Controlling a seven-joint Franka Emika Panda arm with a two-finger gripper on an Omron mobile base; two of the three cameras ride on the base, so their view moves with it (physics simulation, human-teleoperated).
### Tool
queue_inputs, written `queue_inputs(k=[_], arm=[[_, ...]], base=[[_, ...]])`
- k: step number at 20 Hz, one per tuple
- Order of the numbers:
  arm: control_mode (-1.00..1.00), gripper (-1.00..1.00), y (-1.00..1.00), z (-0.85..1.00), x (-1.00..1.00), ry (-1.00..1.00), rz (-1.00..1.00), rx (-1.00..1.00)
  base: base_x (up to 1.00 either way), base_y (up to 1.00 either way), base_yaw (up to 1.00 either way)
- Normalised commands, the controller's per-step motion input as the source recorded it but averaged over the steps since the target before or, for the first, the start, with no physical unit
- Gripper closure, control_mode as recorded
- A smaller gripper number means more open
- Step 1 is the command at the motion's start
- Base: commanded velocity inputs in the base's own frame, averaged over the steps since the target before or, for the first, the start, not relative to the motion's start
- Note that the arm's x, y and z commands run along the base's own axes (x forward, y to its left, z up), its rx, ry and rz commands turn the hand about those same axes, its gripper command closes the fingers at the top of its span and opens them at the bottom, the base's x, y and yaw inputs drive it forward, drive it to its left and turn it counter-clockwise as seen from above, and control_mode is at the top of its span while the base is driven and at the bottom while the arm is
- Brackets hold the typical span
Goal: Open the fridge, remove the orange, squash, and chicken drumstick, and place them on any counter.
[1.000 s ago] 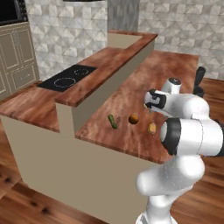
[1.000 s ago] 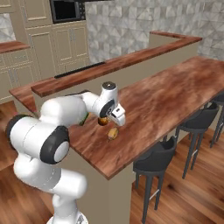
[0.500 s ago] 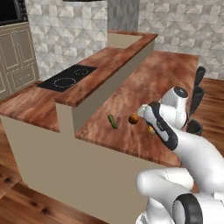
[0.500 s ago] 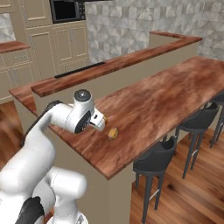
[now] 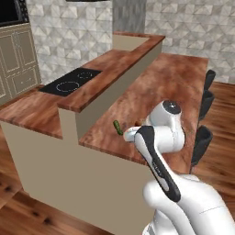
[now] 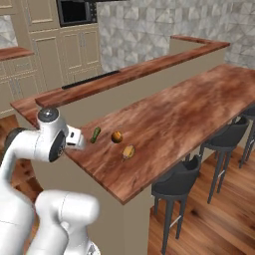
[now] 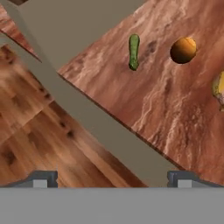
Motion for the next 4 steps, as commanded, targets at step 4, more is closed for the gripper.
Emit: queue_inputs(k=[4], arm=[[-1.00,-1.00,1.00,0.37,-0.34,0.00,0.20,-0.23]], base=[[0.00,0.00,0.00]])
